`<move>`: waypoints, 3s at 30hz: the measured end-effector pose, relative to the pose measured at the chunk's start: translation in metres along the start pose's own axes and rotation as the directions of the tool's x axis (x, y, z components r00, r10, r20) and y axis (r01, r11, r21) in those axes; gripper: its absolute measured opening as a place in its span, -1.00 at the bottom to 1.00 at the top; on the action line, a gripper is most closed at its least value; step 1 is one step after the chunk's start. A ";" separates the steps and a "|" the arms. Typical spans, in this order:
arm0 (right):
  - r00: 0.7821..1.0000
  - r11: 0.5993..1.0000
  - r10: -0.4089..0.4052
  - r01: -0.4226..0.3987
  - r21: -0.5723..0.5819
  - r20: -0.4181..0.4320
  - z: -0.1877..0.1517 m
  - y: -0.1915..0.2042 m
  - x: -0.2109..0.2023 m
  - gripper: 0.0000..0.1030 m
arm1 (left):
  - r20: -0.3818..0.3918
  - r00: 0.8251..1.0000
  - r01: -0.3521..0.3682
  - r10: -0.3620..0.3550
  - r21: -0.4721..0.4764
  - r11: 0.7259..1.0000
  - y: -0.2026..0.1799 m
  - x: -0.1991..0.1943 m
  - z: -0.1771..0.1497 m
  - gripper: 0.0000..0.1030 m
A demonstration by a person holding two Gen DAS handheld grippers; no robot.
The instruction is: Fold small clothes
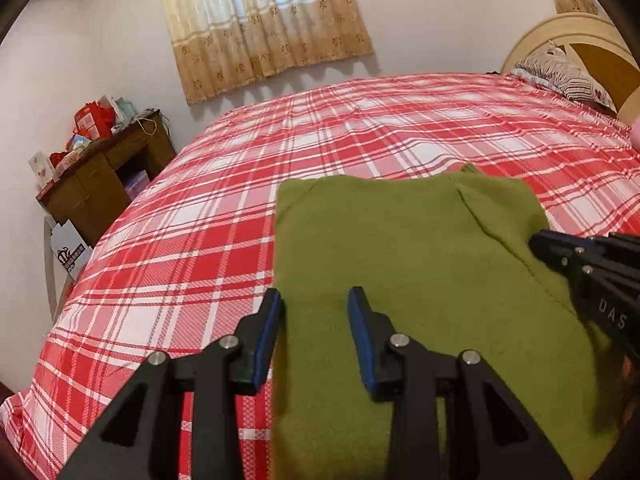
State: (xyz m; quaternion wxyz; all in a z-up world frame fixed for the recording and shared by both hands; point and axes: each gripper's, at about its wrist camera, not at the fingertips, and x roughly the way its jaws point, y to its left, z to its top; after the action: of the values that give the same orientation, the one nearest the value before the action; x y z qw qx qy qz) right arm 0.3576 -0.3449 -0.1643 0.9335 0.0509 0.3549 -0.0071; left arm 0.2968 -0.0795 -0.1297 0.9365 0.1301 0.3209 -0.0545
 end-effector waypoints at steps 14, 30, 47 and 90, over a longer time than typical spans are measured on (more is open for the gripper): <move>0.996 0.981 0.066 -0.076 0.176 0.061 -0.027 -0.023 -0.051 -0.37 | -0.039 0.994 0.100 -0.100 -0.010 0.995 0.025 -0.023 0.006 0.61; 0.976 0.938 0.215 -0.196 0.287 -0.036 -0.001 -0.036 -0.010 0.35 | -0.135 0.916 0.326 -0.378 -0.301 0.896 0.050 0.043 -0.006 0.70; 0.966 0.948 0.254 -0.239 0.209 -0.046 -0.011 -0.016 0.008 0.36 | -0.100 0.885 0.416 -0.454 -0.267 0.869 0.057 0.043 -0.014 0.66; 0.957 0.908 0.291 -0.268 0.323 -0.022 -0.090 -0.004 -0.077 0.30 | -0.129 0.981 0.156 -0.142 0.111 0.981 -0.002 -0.053 -0.045 0.21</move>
State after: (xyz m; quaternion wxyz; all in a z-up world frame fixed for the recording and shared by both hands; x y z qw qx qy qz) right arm 0.2402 -0.3412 -0.1806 0.8916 0.2505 0.3704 0.0716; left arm 0.2284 -0.0679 -0.1321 0.8992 0.1648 0.3818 -0.1359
